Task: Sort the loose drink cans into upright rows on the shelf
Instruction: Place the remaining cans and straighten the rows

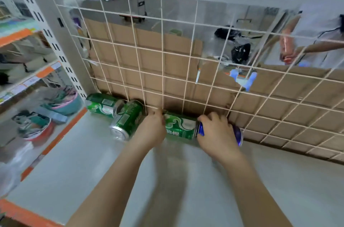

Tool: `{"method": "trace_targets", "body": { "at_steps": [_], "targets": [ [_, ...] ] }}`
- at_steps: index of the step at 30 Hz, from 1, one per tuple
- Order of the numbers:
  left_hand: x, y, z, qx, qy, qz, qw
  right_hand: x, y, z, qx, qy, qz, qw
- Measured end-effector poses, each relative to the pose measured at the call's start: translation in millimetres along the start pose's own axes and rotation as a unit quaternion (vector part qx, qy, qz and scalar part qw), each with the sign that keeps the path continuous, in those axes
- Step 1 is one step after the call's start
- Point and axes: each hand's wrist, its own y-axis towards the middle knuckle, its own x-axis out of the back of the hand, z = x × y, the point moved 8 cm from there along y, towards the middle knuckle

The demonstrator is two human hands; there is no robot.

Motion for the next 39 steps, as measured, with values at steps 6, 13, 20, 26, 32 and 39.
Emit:
{"method": "trace_targets", "body": {
  "at_steps": [6, 13, 20, 26, 32, 39],
  "targets": [
    [-8.8, 15.7, 5.0, 0.014, -0.140, 0.059, 0.988, -18.8, 14.2, -13.2, -0.021, -0.075, 0.021, 0.997],
    [-10.3, 25.9, 13.3, -0.049, -0.090, 0.093, 0.990, -16.3, 17.5, -10.2, -0.025, -0.067, -0.027, 0.997],
    [3.4, 16.5, 12.0, -0.056, -0.091, 0.080, 0.991, 3.9, 8.1, -22.1, -0.007, -0.007, -0.044, 0.999],
    [37.2, -7.9, -31.9, -0.118, -0.066, -0.041, 0.990, 43.0, -13.1, -74.3, -0.087, 0.284, -0.140, 0.944],
    [34.3, -37.1, -68.3, -0.141, -0.008, -0.074, 0.987, 57.5, -41.5, -81.5, -0.077, 0.346, -0.169, 0.920],
    [37.5, -73.1, -114.6, -0.212, -0.041, -0.085, 0.973, 80.9, -95.7, -100.6, -0.131, 0.265, -0.198, 0.935]
  ]
}}
